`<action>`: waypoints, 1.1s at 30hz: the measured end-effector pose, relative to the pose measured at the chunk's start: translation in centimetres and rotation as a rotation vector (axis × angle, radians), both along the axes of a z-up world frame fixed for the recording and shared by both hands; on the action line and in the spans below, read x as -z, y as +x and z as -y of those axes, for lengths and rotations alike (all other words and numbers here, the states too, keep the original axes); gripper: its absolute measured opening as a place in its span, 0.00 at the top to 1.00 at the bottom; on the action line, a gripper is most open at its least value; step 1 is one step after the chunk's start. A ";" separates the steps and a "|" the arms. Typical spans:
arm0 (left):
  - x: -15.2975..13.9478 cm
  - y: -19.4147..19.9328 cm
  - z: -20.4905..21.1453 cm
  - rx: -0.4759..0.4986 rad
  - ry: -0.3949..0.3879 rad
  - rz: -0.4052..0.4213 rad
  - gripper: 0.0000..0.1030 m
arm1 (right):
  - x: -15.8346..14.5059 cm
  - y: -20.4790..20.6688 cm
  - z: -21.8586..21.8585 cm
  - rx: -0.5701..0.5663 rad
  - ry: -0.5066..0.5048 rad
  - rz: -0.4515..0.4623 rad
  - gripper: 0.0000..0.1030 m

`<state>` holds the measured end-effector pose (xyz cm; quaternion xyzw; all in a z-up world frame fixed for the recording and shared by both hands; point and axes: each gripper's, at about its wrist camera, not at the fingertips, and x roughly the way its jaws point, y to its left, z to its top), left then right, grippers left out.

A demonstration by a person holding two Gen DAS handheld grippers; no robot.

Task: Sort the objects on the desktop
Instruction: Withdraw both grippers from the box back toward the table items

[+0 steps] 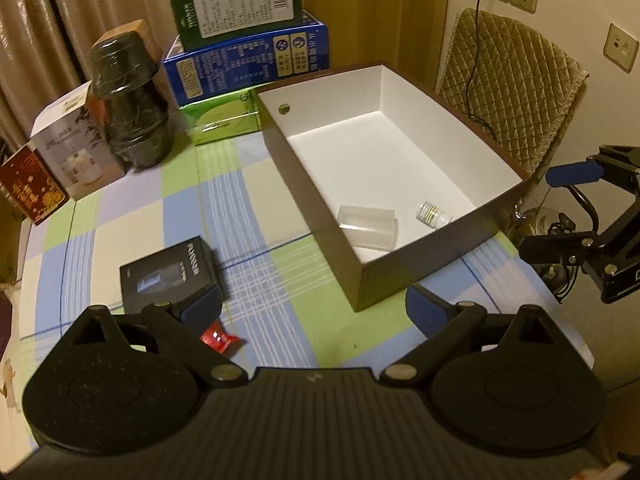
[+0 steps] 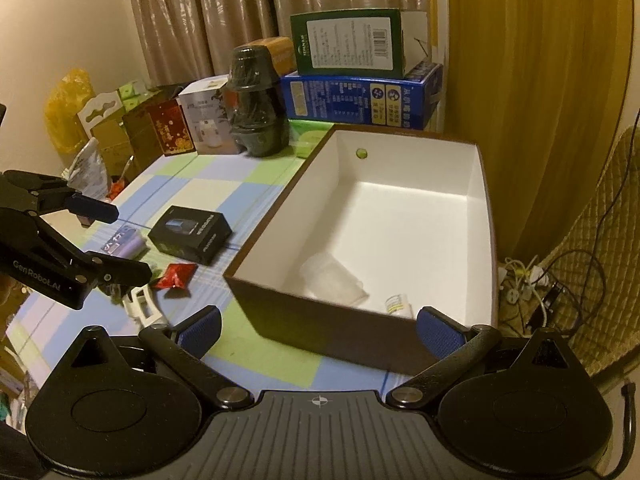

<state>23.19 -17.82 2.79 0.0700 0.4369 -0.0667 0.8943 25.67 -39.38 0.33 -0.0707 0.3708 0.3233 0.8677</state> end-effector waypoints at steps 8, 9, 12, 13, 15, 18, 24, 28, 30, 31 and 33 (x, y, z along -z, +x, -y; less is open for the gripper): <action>0.5 -2.5 -2.3 -0.041 -0.010 -0.014 0.06 | 0.5 -1.8 -1.2 0.014 0.025 -0.039 0.02; 0.6 -2.8 -2.6 -0.047 -0.013 -0.020 0.06 | 0.6 -2.0 -1.4 0.015 0.025 -0.044 0.02; 1.0 -3.6 -3.8 -0.064 -0.010 -0.031 0.06 | 0.9 -2.9 -2.4 0.013 0.014 -0.047 0.02; 1.1 -3.9 -4.2 -0.072 -0.005 -0.034 0.06 | 1.1 -3.2 -2.7 0.008 0.013 -0.050 0.02; 1.3 -4.5 -5.1 -0.089 -0.001 -0.037 0.06 | 1.3 -3.7 -3.3 0.001 0.022 -0.055 0.02; 1.5 -5.2 -6.4 -0.118 -0.001 -0.045 0.06 | 1.7 -4.2 -4.2 -0.006 0.034 -0.074 0.02; 1.8 -6.6 -8.6 -0.158 0.000 -0.052 0.06 | 2.0 -5.3 -6.2 -0.027 0.039 -0.083 0.02; 2.1 -7.3 -9.9 -0.184 -0.004 -0.062 0.06 | 2.4 -5.8 -7.6 -0.039 0.043 -0.088 0.02; 2.4 -7.6 -10.6 -0.197 -0.008 -0.070 0.06 | 2.7 -6.0 -8.4 -0.046 0.037 -0.092 0.02; 2.5 -7.7 -10.9 -0.202 -0.009 -0.074 0.06 | 2.9 -6.1 -8.8 -0.050 0.035 -0.095 0.02; 2.8 -8.0 -11.6 -0.213 -0.006 -0.079 0.06 | 3.5 -6.2 -9.5 -0.060 0.032 -0.105 0.02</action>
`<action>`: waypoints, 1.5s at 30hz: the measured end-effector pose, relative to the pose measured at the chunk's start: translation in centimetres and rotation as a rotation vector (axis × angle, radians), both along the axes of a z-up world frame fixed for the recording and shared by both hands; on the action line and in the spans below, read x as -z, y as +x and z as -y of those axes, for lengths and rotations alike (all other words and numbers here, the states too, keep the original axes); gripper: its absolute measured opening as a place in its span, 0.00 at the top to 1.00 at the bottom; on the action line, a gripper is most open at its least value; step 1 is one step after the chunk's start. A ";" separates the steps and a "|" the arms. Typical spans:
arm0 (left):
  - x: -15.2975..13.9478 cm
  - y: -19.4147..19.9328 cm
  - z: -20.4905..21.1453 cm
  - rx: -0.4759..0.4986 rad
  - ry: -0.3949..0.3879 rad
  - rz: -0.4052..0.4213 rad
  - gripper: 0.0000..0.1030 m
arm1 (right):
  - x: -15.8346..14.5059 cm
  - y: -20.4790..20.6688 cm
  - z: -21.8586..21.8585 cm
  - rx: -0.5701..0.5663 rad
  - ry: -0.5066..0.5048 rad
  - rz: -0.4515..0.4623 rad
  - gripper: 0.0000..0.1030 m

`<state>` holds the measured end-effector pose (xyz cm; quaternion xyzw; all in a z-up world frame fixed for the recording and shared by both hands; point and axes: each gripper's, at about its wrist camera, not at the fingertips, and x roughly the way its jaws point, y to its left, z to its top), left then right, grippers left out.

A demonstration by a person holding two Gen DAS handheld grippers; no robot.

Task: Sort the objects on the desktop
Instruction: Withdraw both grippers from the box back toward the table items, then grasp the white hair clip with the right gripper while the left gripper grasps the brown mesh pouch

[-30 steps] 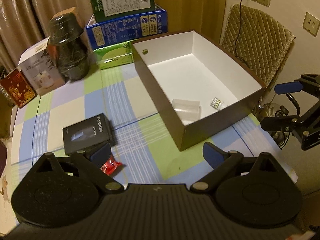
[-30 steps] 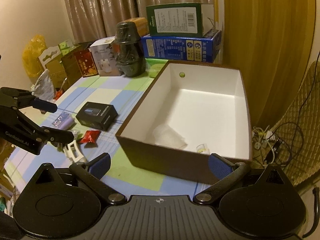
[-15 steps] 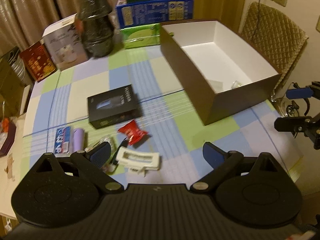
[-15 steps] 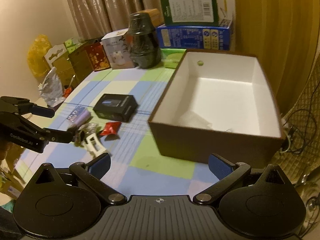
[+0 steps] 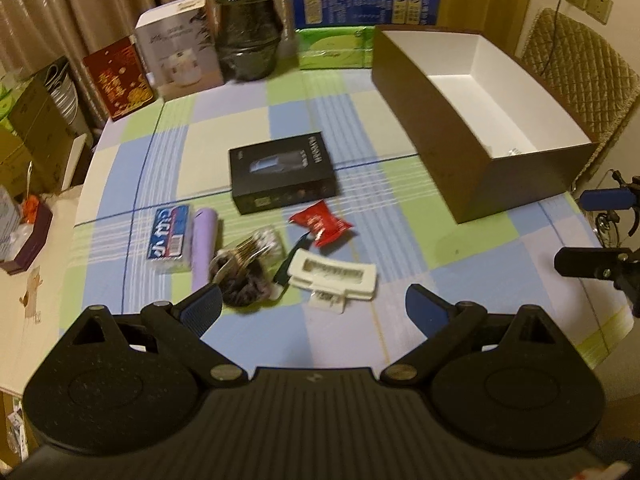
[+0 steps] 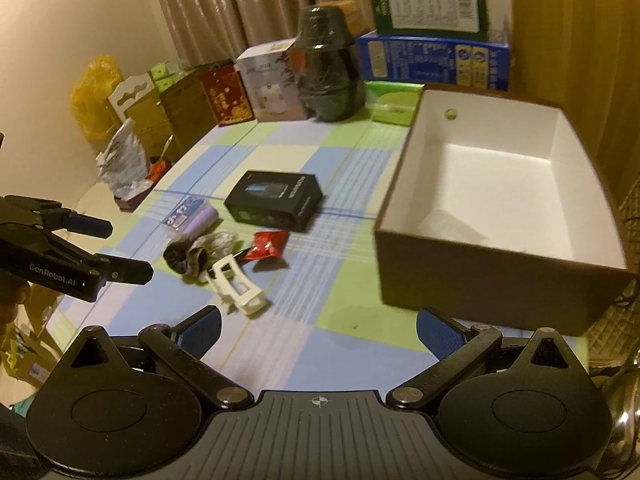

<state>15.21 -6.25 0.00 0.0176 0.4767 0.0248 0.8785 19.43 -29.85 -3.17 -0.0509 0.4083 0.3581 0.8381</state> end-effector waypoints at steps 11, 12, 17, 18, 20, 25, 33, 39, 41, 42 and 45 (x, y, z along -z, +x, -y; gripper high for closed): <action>2.4 -1.0 -4.6 -0.076 -0.004 -0.050 0.06 | 3.3 0.1 -5.2 -0.034 -0.004 -0.028 0.02; 2.6 -1.0 -5.1 -0.082 -0.004 -0.053 0.06 | 3.5 0.1 -5.5 -0.038 -0.005 -0.029 0.02; 3.2 -0.9 -6.7 -0.097 -0.001 -0.052 0.07 | 4.3 0.3 -7.4 -0.061 -0.006 -0.033 0.02; 3.3 -0.9 -7.0 -0.096 -0.001 -0.048 0.07 | 4.6 0.4 -7.9 -0.068 -0.008 -0.032 0.02; 3.5 -0.9 -7.5 -0.091 0.003 -0.040 0.07 | 5.0 0.4 -8.7 -0.083 -0.017 -0.018 0.02; 4.6 -0.5 -8.3 -0.051 0.028 -0.009 0.07 | 6.5 0.2 -11.3 -0.139 -0.049 0.018 0.11; 6.8 0.2 -9.5 -0.002 0.019 0.001 0.09 | 8.9 0.4 -14.5 -0.191 -0.082 0.015 0.27; 8.3 1.1 -10.2 0.026 0.011 -0.013 0.09 | 10.7 1.0 -16.0 -0.189 -0.132 0.032 0.34; 8.6 1.3 -10.4 0.040 0.009 -0.016 0.09 | 11.1 1.1 -16.3 -0.190 -0.147 0.044 0.34; 8.7 1.4 -10.5 0.048 0.007 -0.014 0.09 | 11.2 1.2 -16.4 -0.192 -0.152 0.046 0.34; 9.0 1.9 -10.7 0.070 0.010 -0.017 0.09 | 11.7 1.3 -16.9 -0.203 -0.162 0.056 0.34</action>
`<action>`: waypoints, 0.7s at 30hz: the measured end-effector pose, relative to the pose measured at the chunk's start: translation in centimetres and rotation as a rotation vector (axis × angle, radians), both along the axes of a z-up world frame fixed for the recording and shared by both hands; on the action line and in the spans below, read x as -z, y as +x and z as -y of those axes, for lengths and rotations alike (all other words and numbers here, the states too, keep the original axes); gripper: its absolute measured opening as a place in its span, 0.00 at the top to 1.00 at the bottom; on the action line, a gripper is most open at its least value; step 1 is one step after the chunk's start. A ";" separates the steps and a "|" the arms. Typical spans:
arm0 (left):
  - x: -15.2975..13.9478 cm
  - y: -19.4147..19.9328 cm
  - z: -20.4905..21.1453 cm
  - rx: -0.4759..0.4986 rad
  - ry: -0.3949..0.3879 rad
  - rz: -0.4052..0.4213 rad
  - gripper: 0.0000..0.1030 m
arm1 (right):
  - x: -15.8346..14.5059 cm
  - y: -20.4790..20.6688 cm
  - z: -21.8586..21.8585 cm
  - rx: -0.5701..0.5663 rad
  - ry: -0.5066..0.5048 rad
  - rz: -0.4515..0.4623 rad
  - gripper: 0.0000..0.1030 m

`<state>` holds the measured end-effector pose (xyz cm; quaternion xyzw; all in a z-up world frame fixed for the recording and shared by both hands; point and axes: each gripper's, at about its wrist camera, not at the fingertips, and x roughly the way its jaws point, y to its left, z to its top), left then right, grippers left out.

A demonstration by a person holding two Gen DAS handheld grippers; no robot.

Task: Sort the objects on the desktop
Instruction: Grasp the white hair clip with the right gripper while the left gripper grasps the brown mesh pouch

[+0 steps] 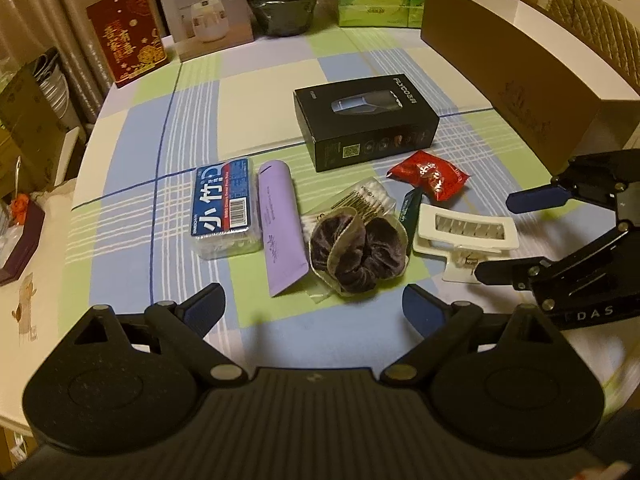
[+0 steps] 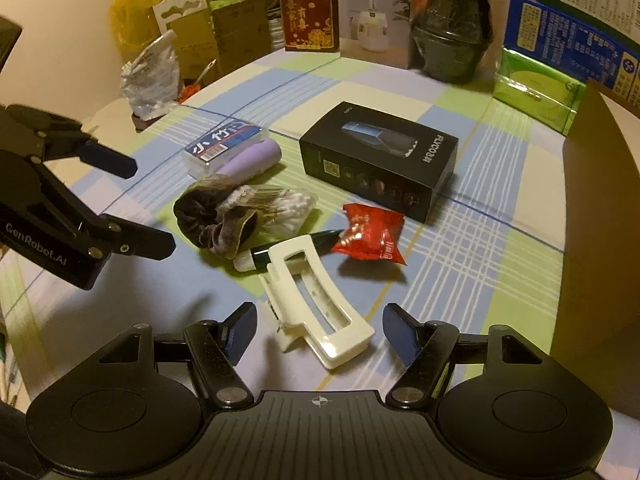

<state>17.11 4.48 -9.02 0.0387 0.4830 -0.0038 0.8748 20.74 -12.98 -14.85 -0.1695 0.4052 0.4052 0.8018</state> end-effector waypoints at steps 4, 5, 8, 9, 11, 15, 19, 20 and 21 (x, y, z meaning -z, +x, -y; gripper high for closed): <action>0.6 0.8 -0.3 0.034 -0.009 -0.010 0.11 | 0.3 0.1 -0.9 -0.019 -0.010 0.023 0.35; 0.7 0.9 -0.3 0.043 -0.009 -0.011 0.11 | 0.4 0.1 -1.2 -0.022 -0.012 0.030 0.36; 1.0 1.2 -0.3 0.081 0.001 -0.005 0.11 | 0.6 0.3 -1.7 -0.025 -0.022 0.027 0.48; 1.1 1.4 -0.2 0.092 0.003 -0.004 0.11 | 0.7 0.3 -1.8 -0.024 -0.025 0.022 0.50; 1.2 1.7 -0.2 0.117 0.003 -0.002 0.12 | 0.7 0.1 -1.7 -0.020 -0.026 0.019 0.54; 1.5 2.2 0.0 0.168 -0.001 0.002 0.17 | 0.6 0.2 -0.9 0.045 -0.034 -0.006 0.57; 2.0 2.8 0.3 0.225 0.004 0.000 0.22 | 0.3 0.2 0.6 0.151 -0.041 -0.037 0.58; 2.1 2.9 0.4 0.238 0.006 0.000 0.23 | 0.3 0.1 1.2 0.177 -0.042 -0.041 0.58; 2.2 3.0 0.6 0.251 0.007 0.001 0.27 | 0.2 0.0 1.7 0.206 -0.045 -0.046 0.58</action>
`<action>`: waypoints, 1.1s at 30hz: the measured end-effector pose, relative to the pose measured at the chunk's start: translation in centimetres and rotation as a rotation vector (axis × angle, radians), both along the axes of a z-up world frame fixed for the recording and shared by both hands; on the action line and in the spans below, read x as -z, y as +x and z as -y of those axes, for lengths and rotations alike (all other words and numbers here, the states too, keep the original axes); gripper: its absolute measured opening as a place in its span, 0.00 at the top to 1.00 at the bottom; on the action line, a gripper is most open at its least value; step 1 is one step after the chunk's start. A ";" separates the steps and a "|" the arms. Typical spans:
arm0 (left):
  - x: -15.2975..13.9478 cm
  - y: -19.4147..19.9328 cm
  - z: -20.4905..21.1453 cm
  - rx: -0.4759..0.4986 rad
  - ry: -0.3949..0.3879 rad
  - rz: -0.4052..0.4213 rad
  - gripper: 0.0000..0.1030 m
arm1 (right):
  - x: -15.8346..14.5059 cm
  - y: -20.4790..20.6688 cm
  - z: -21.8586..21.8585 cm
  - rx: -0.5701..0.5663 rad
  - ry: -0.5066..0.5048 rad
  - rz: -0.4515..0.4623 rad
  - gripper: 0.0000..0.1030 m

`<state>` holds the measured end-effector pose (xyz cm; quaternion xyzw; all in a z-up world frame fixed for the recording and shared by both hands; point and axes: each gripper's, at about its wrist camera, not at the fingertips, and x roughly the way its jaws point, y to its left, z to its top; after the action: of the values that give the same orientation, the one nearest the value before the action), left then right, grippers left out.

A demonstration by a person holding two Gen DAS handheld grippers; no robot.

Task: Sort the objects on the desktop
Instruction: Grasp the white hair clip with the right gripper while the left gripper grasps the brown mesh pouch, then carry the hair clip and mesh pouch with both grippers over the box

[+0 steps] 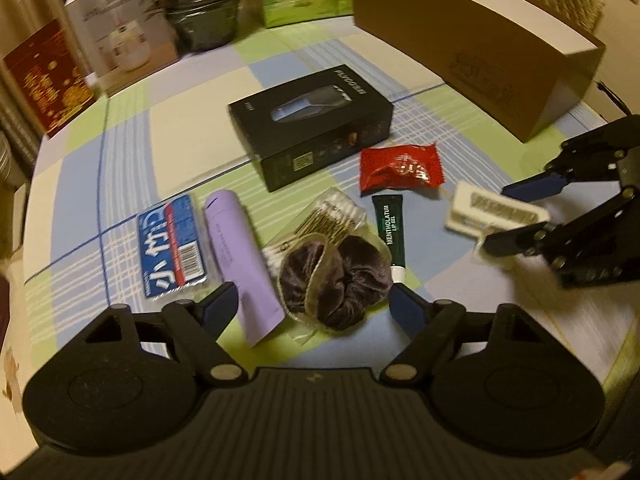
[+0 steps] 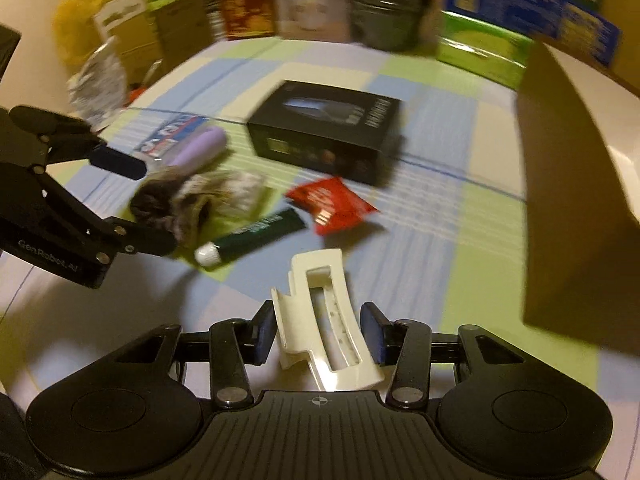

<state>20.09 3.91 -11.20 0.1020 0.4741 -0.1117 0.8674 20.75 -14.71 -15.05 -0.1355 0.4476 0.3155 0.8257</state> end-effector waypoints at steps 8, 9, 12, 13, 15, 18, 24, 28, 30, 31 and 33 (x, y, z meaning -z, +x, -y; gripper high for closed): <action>0.6 0.0 1.1 0.100 -0.017 -0.012 0.59 | 0.1 -1.0 3.9 0.196 -0.016 -0.044 0.60; 0.7 -0.1 1.2 0.105 -0.017 -0.015 0.59 | 0.0 -1.2 4.1 0.211 -0.017 -0.042 0.60; 0.9 -0.2 1.4 0.119 -0.007 -0.009 0.58 | -0.4 -1.5 4.5 0.237 -0.015 -0.036 0.60; 1.0 -0.1 1.4 0.114 -0.008 -0.012 0.57 | -0.5 -1.6 4.4 0.244 -0.013 -0.035 0.60; 1.3 0.2 1.2 0.106 -0.010 -0.013 0.57 | -0.7 -1.8 4.4 0.260 -0.007 -0.029 0.59; 1.6 0.5 1.2 0.108 -0.017 -0.011 0.58 | -0.8 -2.1 4.1 0.272 -0.008 -0.018 0.59; 1.7 0.0 1.3 0.126 -0.024 0.005 0.78 | -0.8 -2.5 3.8 0.280 -0.009 -0.011 0.57; 1.1 -1.0 1.2 0.106 -0.043 0.002 0.80 | -0.7 -2.4 3.7 0.266 -0.004 -0.007 0.52; 0.7 -1.5 1.2 0.088 -0.042 0.008 0.80 | -0.8 -2.1 3.6 0.255 0.002 -0.003 0.52; 0.4 -1.7 1.2 0.072 -0.040 0.008 0.80 | -0.8 -1.9 3.6 0.246 0.005 -0.004 0.52; 0.0 -2.0 1.1 0.039 -0.042 0.007 0.80 | -0.6 -1.6 3.5 0.222 0.003 -0.007 0.52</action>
<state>18.07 2.84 -11.16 0.0933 0.4664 -0.1382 0.8687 19.13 -18.22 -14.40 -0.0826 0.4621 0.2232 0.8543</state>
